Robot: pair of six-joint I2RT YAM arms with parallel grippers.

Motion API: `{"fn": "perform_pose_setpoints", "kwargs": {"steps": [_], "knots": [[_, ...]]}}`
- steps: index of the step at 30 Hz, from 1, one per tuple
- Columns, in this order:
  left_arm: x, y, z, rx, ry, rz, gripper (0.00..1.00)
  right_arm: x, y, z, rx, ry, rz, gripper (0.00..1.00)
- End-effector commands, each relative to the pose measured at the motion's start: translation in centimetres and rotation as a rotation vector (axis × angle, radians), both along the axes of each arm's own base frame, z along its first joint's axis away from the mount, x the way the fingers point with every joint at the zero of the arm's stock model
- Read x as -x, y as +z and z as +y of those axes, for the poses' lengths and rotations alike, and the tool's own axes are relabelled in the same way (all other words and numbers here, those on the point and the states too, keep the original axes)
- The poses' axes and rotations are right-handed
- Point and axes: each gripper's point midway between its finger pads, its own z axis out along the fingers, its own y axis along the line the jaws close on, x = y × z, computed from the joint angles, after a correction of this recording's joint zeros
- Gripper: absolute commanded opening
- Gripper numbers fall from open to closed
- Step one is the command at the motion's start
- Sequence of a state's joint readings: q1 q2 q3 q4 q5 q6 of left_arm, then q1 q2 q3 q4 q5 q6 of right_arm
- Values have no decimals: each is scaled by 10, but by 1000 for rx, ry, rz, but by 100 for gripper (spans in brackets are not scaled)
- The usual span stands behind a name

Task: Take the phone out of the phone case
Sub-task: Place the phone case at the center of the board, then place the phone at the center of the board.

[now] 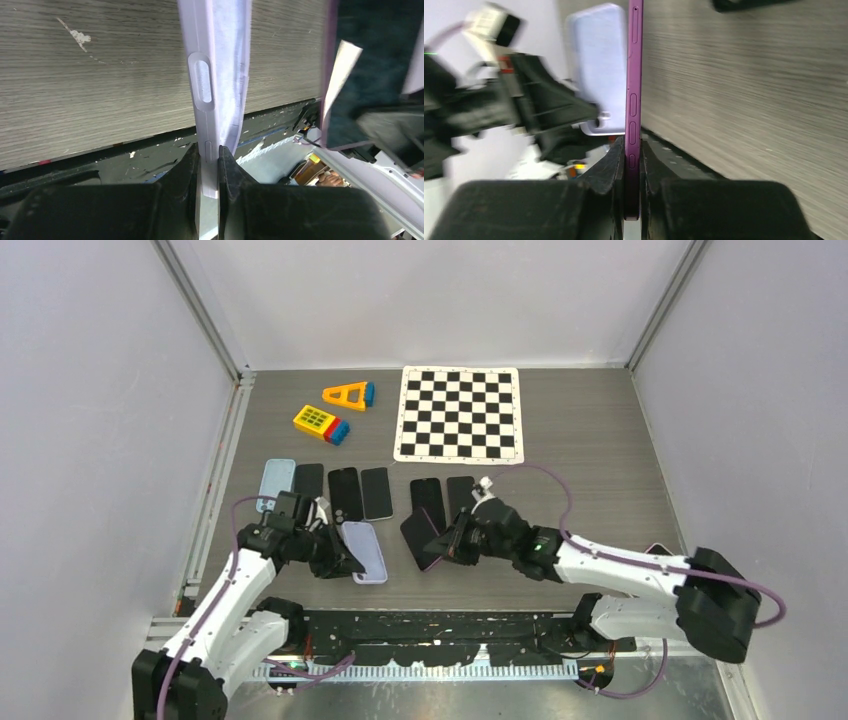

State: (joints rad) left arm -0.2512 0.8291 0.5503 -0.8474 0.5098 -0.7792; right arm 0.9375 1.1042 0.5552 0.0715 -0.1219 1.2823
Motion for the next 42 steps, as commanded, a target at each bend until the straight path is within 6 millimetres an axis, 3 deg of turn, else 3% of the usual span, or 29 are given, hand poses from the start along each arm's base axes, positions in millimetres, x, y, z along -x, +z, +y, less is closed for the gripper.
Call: {"fn": "perform_pose_setpoints", "kwargs": {"steps": [1, 7, 10, 14, 15, 16, 20, 23, 28, 30, 33, 34, 36, 39, 42], "knots": [[-2, 2, -1, -23, -22, 11, 0, -15, -16, 13, 127, -60, -71, 1], [-3, -21, -3, -50, -16, 87, 0, -16, -37, 39, 120, -45, -78, 1], [-11, -33, 6, -115, 21, 83, 0, -24, -34, 53, 77, -39, -122, 1], [-21, -38, 15, -184, 58, 72, 0, -24, -52, 66, 101, -8, -98, 1], [-23, -39, 18, -207, 64, 72, 10, -24, -60, 69, 111, -2, -83, 1], [-24, -40, 23, -237, 71, 73, 26, -23, -62, 71, 106, 3, -78, 1], [-28, -37, 38, -330, 100, 63, 52, -21, -79, 79, 135, 13, -23, 13], [-34, -33, 41, -351, 113, 44, 60, -20, -92, 83, 182, 25, 7, 22], [-47, -21, 41, -358, 107, -9, 63, -15, -108, 67, 293, 23, 47, 30], [-51, -15, 39, -347, 102, -30, 64, -13, -108, 60, 334, 25, 47, 37], [-57, -5, 37, -335, 93, -65, 65, -11, -103, 49, 378, 30, 33, 55], [-60, -1, 36, -330, 91, -79, 65, -10, -101, 46, 390, 35, 28, 69], [-65, 7, 33, -316, 85, -104, 66, -10, -90, 40, 415, 51, -5, 81], [-73, 18, 27, -286, 67, -147, 67, -11, -72, 26, 461, 71, -78, 85], [-81, 30, 23, -267, 55, -193, 68, -21, -41, 5, 514, 45, -176, 86]]}}
